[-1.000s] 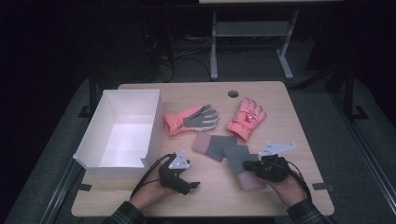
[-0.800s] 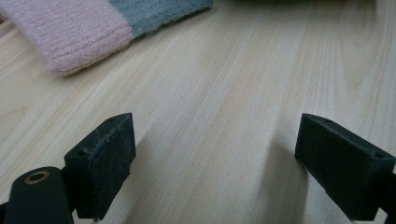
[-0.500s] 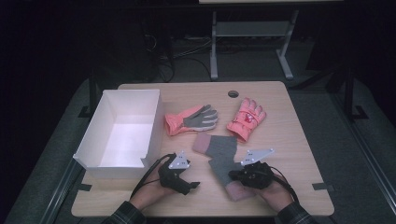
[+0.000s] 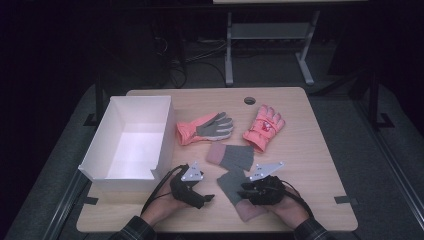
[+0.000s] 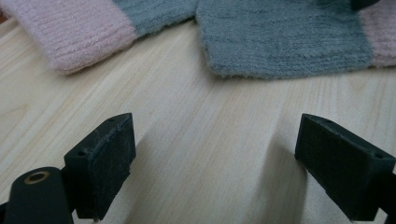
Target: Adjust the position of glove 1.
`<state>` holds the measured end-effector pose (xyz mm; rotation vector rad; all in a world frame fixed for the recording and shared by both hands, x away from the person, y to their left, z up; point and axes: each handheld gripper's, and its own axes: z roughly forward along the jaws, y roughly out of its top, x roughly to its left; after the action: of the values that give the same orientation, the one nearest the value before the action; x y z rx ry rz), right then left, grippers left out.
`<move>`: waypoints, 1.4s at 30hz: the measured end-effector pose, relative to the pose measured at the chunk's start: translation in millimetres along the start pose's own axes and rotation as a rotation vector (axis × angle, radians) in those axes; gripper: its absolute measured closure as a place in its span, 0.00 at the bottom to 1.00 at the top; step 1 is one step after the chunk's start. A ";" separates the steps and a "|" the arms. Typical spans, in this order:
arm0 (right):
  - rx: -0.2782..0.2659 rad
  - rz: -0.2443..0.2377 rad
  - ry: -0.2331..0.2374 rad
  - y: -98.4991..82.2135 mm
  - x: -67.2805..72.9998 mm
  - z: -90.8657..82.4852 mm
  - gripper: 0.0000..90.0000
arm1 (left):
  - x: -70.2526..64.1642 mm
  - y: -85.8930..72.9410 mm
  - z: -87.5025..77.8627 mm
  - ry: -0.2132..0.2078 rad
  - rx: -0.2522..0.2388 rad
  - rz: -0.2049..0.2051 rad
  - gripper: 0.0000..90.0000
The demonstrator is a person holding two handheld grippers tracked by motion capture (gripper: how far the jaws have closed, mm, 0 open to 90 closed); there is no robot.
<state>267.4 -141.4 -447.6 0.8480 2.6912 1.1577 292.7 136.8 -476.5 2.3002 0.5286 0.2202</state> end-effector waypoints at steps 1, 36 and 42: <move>-0.009 0.007 -0.004 -0.3 -1.4 -3.5 0.75 | -0.1 1.2 -0.5 0.003 0.012 0.001 0.13; 0.129 -0.017 0.047 -35.5 -12.1 -24.0 1.00 | -10.3 50.6 22.4 -0.071 0.106 -0.030 0.98; 0.120 -0.041 0.104 -33.2 -6.2 -20.7 1.00 | -10.8 55.2 27.2 -0.080 0.093 -0.036 0.98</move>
<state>251.4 -176.5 -456.9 0.7642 2.8728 1.0699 308.3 79.8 -456.3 2.3761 0.5488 0.0873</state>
